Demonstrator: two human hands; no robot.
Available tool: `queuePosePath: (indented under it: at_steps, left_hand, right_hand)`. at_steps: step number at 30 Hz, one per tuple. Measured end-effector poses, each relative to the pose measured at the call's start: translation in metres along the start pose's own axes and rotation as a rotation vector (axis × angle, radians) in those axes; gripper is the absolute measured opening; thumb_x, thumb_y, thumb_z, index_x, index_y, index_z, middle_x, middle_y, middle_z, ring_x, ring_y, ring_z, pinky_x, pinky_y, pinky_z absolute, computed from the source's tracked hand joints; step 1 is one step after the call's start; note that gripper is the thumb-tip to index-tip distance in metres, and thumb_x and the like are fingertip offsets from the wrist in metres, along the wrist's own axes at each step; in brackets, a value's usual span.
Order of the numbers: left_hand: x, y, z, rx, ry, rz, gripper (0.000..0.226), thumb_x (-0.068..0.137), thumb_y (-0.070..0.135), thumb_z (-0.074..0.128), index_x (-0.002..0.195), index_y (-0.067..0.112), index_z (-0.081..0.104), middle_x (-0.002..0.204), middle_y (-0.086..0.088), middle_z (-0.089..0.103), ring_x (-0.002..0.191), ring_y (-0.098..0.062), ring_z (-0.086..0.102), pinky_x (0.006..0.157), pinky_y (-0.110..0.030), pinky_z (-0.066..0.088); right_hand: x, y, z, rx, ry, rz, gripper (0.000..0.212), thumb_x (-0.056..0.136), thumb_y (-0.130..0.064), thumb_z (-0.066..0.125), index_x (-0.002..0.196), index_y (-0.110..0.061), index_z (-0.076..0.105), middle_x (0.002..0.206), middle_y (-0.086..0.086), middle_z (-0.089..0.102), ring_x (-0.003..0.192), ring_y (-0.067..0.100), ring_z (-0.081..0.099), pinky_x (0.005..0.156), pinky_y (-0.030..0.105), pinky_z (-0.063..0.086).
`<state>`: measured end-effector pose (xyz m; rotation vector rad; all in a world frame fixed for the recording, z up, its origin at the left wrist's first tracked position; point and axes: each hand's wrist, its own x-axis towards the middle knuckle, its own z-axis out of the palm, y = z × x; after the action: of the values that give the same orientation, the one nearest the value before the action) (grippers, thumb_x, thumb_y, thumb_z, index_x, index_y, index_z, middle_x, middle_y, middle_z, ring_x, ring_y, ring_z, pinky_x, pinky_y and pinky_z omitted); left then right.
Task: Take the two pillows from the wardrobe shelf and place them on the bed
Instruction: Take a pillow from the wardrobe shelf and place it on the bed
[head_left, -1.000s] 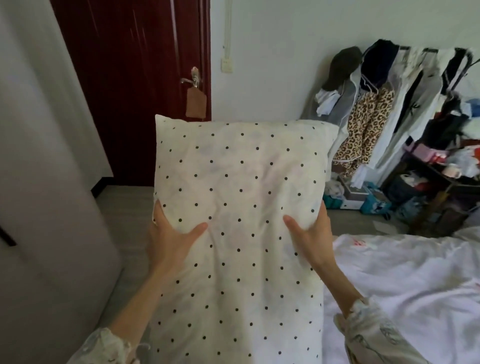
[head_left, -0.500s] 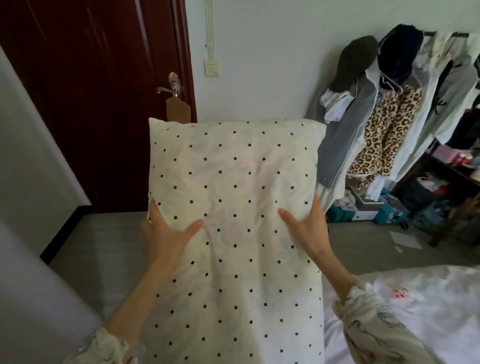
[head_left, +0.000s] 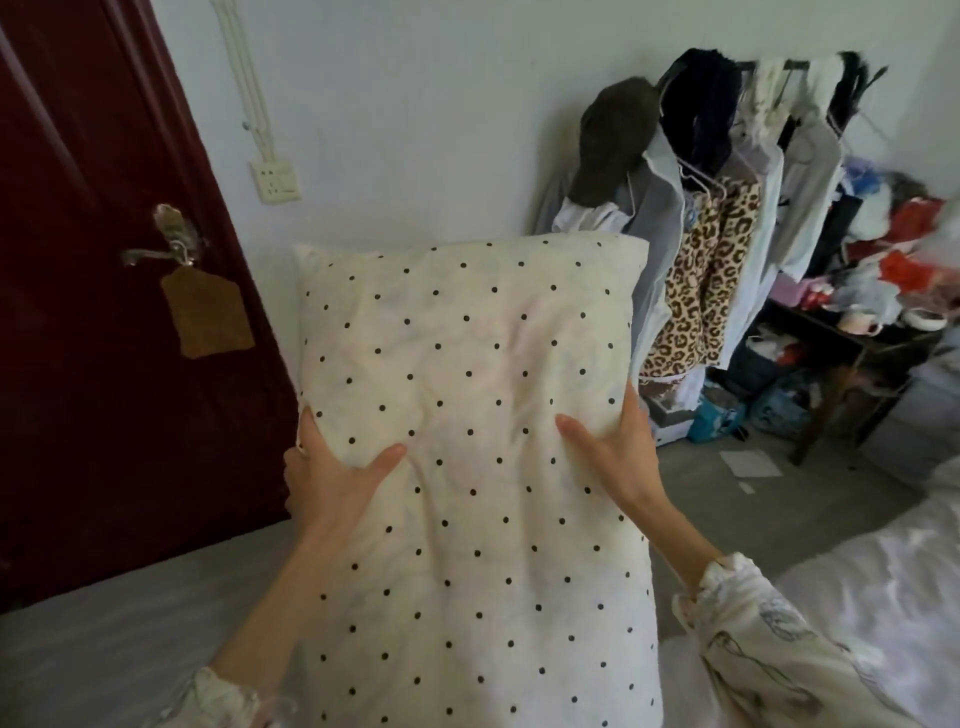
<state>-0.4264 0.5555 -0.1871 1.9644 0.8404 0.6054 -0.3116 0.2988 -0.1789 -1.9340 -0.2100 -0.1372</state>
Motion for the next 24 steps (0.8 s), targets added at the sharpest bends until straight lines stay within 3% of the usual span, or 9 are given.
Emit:
queuePosePath:
  at_steps: [4, 9, 12, 21, 24]
  left_hand:
    - [0.079, 0.010, 0.061, -0.036, -0.193, 0.049, 0.116, 0.050, 0.056, 0.080, 0.143, 0.031, 0.016, 0.137, -0.015, 0.036, 0.125, -0.036, 0.038, 0.103, -0.057, 0.034]
    - [0.167, 0.045, 0.131, -0.026, -0.404, 0.160, 0.115, 0.054, 0.053, 0.082, 0.144, 0.031, 0.015, 0.138, -0.014, 0.035, 0.127, -0.033, 0.034, 0.105, -0.054, 0.033]
    - [0.196, 0.073, 0.169, -0.018, -0.505, 0.220, 0.116, 0.053, 0.053, 0.082, 0.144, 0.034, 0.012, 0.136, -0.015, 0.035, 0.127, -0.032, 0.035, 0.105, -0.054, 0.033]
    - [0.211, 0.151, 0.317, -0.088, -0.809, 0.458, 0.113, 0.053, 0.051, 0.083, 0.143, 0.031, 0.018, 0.137, -0.011, 0.043, 0.126, -0.031, 0.039, 0.103, -0.051, 0.038]
    - [0.195, 0.181, 0.376, -0.035, -0.871, 0.462, 0.119, 0.053, 0.055, 0.082, 0.145, 0.025, 0.012, 0.142, -0.015, 0.034, 0.129, -0.034, 0.035, 0.104, -0.051, 0.036]
  right_hand:
    - [0.054, 0.018, 0.015, -0.080, 0.123, 0.102, 0.092, 0.061, -0.062, 0.065, 0.139, -0.036, 0.024, 0.132, 0.001, 0.047, 0.121, 0.024, 0.047, 0.097, 0.052, 0.044]
    - [0.104, 0.030, 0.018, -0.079, 0.343, 0.240, 0.084, 0.059, -0.059, 0.067, 0.133, -0.041, 0.031, 0.122, -0.002, 0.053, 0.107, 0.021, 0.057, 0.090, 0.049, 0.049]
    - [0.122, 0.038, 0.008, -0.079, 0.439, 0.284, 0.082, 0.061, -0.057, 0.069, 0.132, -0.038, 0.034, 0.122, -0.003, 0.055, 0.109, 0.020, 0.057, 0.090, 0.049, 0.050]
    - [0.158, 0.081, -0.063, -0.109, 0.752, 0.401, 0.086, 0.060, -0.057, 0.070, 0.134, -0.036, 0.033, 0.124, -0.001, 0.053, 0.110, 0.020, 0.055, 0.092, 0.048, 0.048]
    - [0.177, 0.103, -0.101, -0.141, 0.840, 0.439, 0.088, 0.062, -0.054, 0.072, 0.137, -0.032, 0.031, 0.127, 0.001, 0.051, 0.111, 0.022, 0.054, 0.093, 0.046, 0.047]
